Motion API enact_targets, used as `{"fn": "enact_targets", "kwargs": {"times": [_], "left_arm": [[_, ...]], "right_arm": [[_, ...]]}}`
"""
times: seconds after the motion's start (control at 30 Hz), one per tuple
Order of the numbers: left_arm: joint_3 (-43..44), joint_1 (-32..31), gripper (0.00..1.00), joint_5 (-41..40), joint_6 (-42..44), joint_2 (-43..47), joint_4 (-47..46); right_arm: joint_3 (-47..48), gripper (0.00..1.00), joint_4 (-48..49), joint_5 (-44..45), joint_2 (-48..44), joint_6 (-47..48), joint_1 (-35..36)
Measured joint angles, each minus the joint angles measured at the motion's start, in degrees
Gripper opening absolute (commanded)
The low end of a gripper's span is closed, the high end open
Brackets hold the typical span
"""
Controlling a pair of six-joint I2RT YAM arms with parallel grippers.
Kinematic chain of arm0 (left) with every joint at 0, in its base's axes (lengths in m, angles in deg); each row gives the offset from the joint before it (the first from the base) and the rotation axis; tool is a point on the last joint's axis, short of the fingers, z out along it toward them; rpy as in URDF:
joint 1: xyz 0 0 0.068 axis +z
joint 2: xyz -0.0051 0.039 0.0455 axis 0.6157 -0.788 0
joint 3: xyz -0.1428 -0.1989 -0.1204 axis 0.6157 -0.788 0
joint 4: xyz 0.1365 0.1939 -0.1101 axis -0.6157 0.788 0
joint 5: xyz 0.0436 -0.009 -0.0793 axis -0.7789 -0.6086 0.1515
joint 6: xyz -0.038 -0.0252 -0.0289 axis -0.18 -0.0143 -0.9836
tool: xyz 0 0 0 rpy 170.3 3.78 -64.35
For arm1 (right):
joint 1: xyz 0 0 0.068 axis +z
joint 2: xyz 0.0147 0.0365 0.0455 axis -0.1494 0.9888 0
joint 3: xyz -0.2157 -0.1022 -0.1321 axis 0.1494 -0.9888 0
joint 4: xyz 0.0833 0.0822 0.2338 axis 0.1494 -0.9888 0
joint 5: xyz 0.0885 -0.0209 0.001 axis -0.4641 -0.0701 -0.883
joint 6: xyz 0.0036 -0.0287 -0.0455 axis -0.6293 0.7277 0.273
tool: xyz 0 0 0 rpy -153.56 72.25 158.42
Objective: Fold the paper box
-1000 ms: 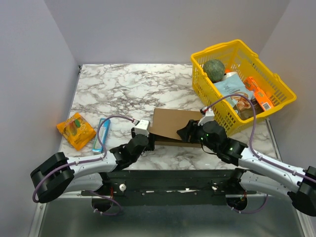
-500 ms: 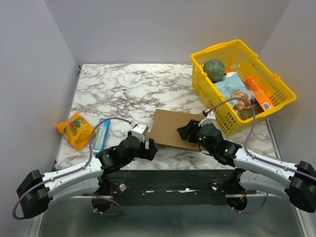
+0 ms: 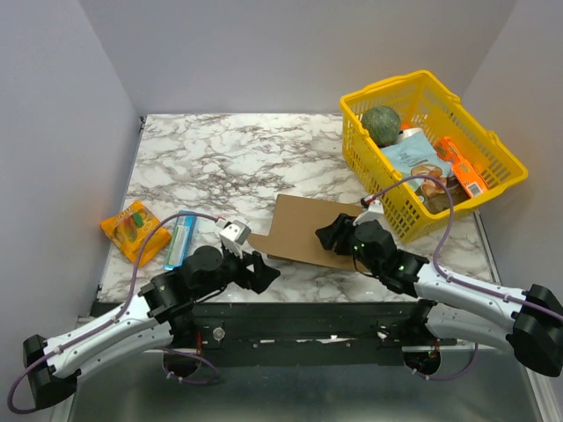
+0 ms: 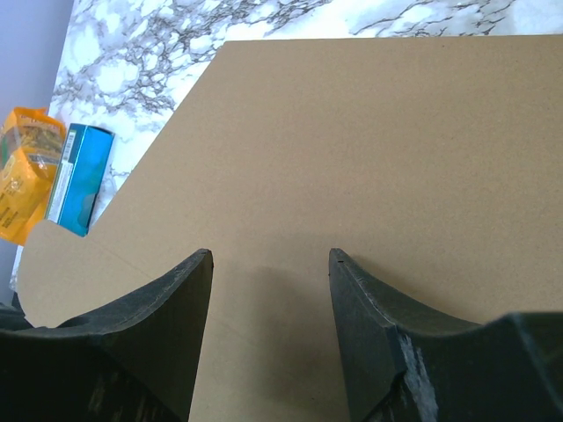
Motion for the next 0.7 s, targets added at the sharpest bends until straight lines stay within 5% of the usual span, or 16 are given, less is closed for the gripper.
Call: {"fn": "enact_targets", "kwargs": {"times": [0.37, 0.7], "left_arm": [[15.8, 0.0, 0.94, 1.9, 0.2, 3.7, 7.0], [19.9, 3.7, 0.61, -6.8, 5.2, -20.0, 4.6]], "right_arm": [[-0.5, 0.63, 0.3, 0.4, 0.0, -0.1, 0.0], [-0.9, 0.63, 0.2, 0.5, 0.1, -0.5, 0.0]]}}
